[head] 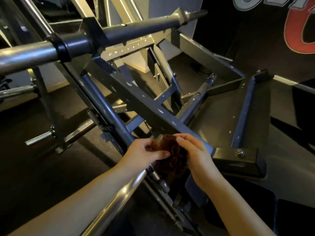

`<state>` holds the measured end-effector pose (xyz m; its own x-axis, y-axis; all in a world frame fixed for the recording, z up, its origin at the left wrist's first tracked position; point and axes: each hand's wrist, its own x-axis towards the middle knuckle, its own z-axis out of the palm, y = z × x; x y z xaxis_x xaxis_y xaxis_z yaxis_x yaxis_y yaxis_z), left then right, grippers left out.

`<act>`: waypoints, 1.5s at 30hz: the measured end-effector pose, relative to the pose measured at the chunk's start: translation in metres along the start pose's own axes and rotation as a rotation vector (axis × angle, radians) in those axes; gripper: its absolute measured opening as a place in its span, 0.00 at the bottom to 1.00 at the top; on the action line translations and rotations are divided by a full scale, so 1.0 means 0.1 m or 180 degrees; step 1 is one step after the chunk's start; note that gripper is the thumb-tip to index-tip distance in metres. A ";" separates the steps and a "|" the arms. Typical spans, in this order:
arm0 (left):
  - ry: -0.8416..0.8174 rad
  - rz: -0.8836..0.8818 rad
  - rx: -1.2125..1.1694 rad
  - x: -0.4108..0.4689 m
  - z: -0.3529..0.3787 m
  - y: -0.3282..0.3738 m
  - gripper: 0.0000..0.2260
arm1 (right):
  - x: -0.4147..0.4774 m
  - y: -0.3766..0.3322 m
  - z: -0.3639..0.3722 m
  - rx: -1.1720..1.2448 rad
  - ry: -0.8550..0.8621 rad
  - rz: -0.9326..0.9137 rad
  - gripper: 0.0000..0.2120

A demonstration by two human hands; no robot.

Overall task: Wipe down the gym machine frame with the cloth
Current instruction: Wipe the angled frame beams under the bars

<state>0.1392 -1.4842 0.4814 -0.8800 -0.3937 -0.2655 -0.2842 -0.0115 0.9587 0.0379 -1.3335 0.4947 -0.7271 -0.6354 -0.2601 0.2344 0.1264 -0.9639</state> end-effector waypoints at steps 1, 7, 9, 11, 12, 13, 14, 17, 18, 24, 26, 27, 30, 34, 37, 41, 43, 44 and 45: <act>0.0074 0.0034 -0.0045 0.01 0.09 0.04 0.08 | -0.04 -0.05 -0.02 -0.0212 0.0051 -0.0159 0.09; 0.0270 0.0604 0.0714 0.16 0.35 0.15 0.08 | -0.05 -0.46 -0.53 -0.1512 0.0399 -0.0650 0.09; 0.0683 0.0698 0.0921 0.24 0.32 0.05 0.09 | -0.03 -0.64 -0.76 -0.2053 0.0355 -0.0619 0.09; 0.1138 0.0761 0.1094 0.32 0.28 -0.05 0.12 | 0.02 -0.70 -0.89 -0.2901 0.0185 -0.0561 0.08; 0.1332 0.0826 0.1177 0.36 0.26 -0.09 0.14 | 0.07 -0.67 -0.91 -0.3330 0.0111 -0.0511 0.08; 0.1499 0.0894 0.1234 0.38 0.25 -0.11 0.15 | 0.11 -0.63 -0.90 -0.3654 0.0089 -0.0470 0.07; 0.1634 0.0964 0.1270 0.42 0.23 -0.14 0.17 | 0.15 -0.57 -0.88 -0.3831 0.0096 -0.0432 0.07; 0.1989 0.1264 0.1608 0.51 0.13 -0.17 0.25 | 0.32 -0.45 -0.74 -0.3722 0.0129 -0.0459 0.06; 0.2092 0.1343 0.1769 0.54 0.09 -0.17 0.28 | 0.39 -0.43 -0.66 -0.3601 0.0174 -0.0563 0.07; 0.2430 0.1625 0.2483 0.69 -0.14 -0.13 0.36 | 0.53 -0.47 -0.45 -0.3118 0.0168 -0.0685 0.09; 0.2419 0.1660 0.2640 0.73 -0.21 -0.12 0.38 | 0.40 -0.46 -0.70 -0.3378 0.0186 -0.0274 0.08; 0.2421 0.1646 0.2717 0.75 -0.24 -0.11 0.38 | 0.33 -0.46 -0.80 -0.3550 0.0261 -0.0168 0.07; 0.2412 0.1645 0.2929 0.81 -0.30 -0.09 0.38 | 0.35 -0.48 -0.69 -0.3670 0.0393 -0.0290 0.06; 0.2426 0.1626 0.2957 0.89 -0.33 -0.05 0.37 | 0.70 -0.54 -0.08 -0.2944 0.0420 -0.0802 0.06; 0.2445 0.1657 0.3065 0.93 -0.36 -0.04 0.37 | 0.73 -0.57 -0.13 -0.2894 0.0322 -0.0682 0.06; 0.2485 0.1683 0.3110 0.96 -0.40 -0.08 0.36 | 0.45 -0.55 -0.58 -0.3269 0.0147 -0.0059 0.06; 0.2476 0.1655 0.3118 0.97 -0.39 -0.09 0.36 | 0.51 -0.54 -0.47 -0.3325 0.0258 -0.0315 0.06; 0.2466 0.1664 0.3114 0.97 -0.39 -0.09 0.35 | 0.61 -0.55 -0.32 -0.3187 0.0306 -0.0511 0.06; 0.2457 0.1686 0.3118 0.97 -0.40 -0.09 0.35 | 0.73 -0.57 -0.15 -0.3036 0.0331 -0.0679 0.06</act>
<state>0.0719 -1.5584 0.4507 -0.6232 -0.5613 0.5445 -0.4174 0.8276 0.3754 -0.0387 -1.3755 0.5293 -0.7575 -0.6519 -0.0348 -0.4946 0.6078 -0.6212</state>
